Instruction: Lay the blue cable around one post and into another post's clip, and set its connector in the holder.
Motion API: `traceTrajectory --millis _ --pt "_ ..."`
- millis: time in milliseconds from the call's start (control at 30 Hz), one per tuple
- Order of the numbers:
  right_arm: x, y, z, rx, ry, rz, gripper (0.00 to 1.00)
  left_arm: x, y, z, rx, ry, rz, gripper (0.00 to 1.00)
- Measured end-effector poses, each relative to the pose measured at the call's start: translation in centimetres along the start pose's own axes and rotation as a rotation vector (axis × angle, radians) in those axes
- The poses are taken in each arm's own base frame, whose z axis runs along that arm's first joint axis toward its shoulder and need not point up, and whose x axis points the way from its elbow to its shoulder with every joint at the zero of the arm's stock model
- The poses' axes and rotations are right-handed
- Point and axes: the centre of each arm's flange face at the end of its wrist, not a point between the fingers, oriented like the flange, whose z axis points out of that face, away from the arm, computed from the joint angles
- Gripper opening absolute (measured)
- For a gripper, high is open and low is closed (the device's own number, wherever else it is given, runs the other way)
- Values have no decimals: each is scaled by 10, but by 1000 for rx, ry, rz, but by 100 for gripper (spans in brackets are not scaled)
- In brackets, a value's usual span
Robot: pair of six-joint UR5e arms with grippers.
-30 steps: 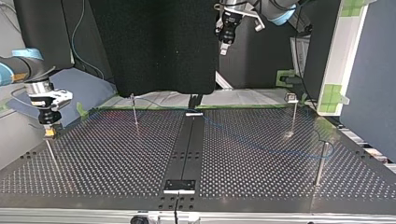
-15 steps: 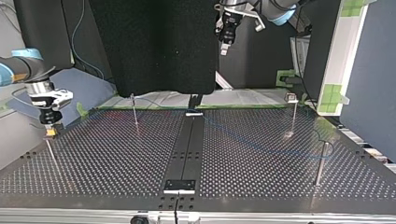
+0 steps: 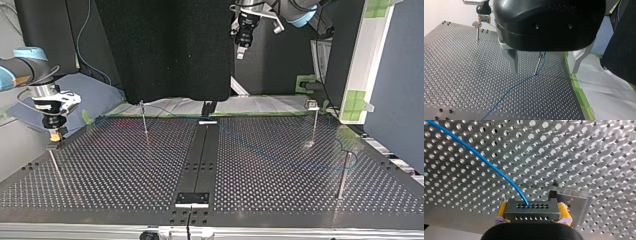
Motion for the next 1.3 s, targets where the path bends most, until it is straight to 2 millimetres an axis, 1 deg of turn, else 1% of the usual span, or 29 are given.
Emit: traceTrajectory --millis 267,467,933,1300 --pt "7 3 4 0 51 15 0 0 1 0 -6 0 4 100" --pt "11 2 7 18 83 43 0 0 1 0 -7 2 5 100" --pt "11 6 6 8 87 128 0 1 1 -1 -8 6 7 100" --pt "13 2 7 19 89 148 0 1 1 -1 -8 6 8 100"
